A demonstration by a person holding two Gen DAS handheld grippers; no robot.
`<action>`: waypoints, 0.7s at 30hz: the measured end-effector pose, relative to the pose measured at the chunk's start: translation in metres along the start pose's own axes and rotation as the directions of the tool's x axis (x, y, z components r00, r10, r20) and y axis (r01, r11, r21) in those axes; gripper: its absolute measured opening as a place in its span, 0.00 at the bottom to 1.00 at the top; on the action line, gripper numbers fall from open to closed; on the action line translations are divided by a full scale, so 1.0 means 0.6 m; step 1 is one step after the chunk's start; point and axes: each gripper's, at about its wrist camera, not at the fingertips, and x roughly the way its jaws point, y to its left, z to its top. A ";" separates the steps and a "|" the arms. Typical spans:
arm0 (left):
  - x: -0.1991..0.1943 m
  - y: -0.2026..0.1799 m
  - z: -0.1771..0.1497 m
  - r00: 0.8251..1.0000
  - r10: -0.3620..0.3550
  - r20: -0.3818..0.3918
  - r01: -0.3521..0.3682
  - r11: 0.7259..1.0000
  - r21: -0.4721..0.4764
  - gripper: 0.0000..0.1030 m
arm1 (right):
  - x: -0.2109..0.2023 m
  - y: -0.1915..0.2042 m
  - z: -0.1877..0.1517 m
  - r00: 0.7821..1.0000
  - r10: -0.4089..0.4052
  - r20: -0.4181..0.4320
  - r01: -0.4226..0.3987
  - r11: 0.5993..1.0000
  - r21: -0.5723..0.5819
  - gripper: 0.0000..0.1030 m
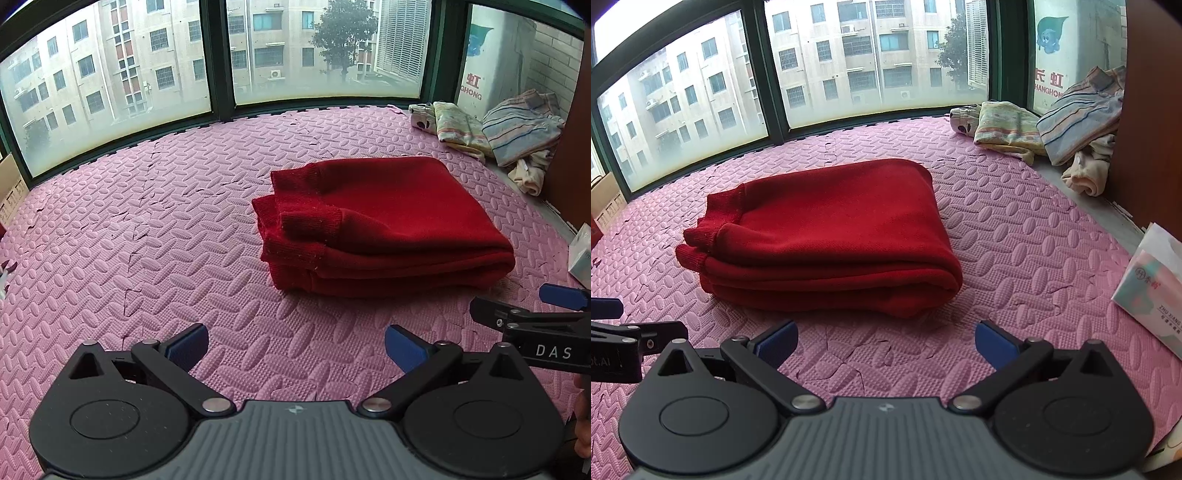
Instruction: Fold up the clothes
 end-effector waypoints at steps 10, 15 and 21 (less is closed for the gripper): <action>0.009 -0.003 0.003 1.000 0.011 -0.015 -0.011 1.000 -0.001 1.00 | 0.006 -0.003 0.003 1.000 -0.005 -0.009 0.005 1.000 -0.004 1.00; 0.013 -0.006 0.003 1.000 0.006 -0.024 -0.006 1.000 0.000 1.00 | 0.009 -0.003 0.004 1.000 -0.005 -0.011 0.005 1.000 -0.006 1.00; 0.018 -0.008 0.008 0.999 0.011 -0.030 -0.011 1.000 -0.001 1.00 | 0.012 -0.002 0.006 1.000 -0.006 -0.018 0.006 1.000 -0.010 1.00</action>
